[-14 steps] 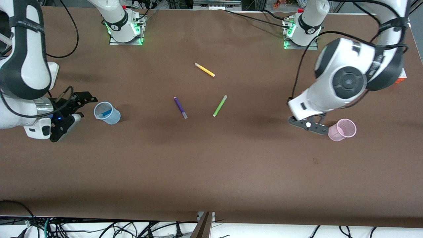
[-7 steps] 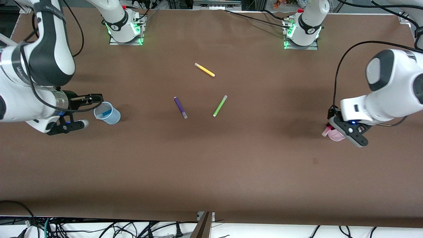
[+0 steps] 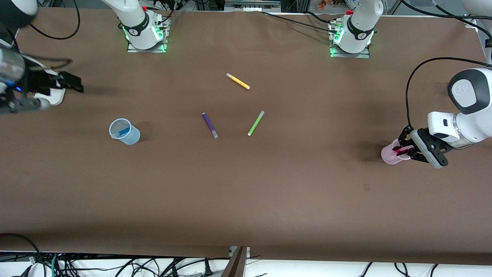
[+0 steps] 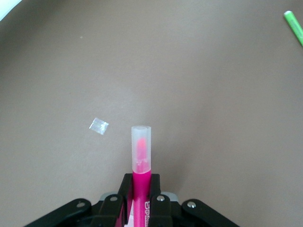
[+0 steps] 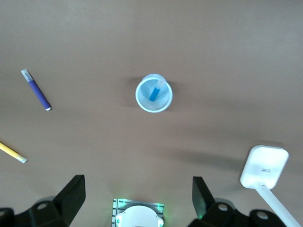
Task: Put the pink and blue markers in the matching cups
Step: 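Lower the pink marker into the pink cup with the left gripper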
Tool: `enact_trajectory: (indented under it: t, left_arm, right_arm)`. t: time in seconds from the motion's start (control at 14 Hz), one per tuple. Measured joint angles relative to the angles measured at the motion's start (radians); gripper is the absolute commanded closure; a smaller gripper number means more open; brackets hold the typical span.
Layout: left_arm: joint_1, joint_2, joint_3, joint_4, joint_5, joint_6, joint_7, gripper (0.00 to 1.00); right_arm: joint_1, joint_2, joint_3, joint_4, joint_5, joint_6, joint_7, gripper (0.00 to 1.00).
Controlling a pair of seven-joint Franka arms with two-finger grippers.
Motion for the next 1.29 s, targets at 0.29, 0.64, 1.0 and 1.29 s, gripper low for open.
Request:
enact_trajectory:
  t: [0.29,0.64,1.0,1.29]
  left_arm:
    - [0.094,0.053,0.001,-0.038,-0.139,0.012,0.280,1.00]
    - [0.151,0.140,0.000,-0.040,-0.293,0.013,0.519,1.00]
    - [0.185,0.155,-0.002,-0.040,-0.302,0.012,0.555,0.00]
    - [0.186,0.154,-0.002,-0.035,-0.302,0.012,0.556,0.00]
  right_arm:
    - [-0.047,-0.132,0.001,-0.064,-0.010,0.002,0.001,0.00]
    - [-0.062,-0.129,-0.004,-0.077,-0.010,-0.014,0.007,0.00]
    - [-0.062,-0.124,-0.004,-0.074,-0.010,-0.014,0.007,0.00]
    - [-0.062,-0.113,-0.002,-0.059,-0.010,-0.013,0.007,0.00]
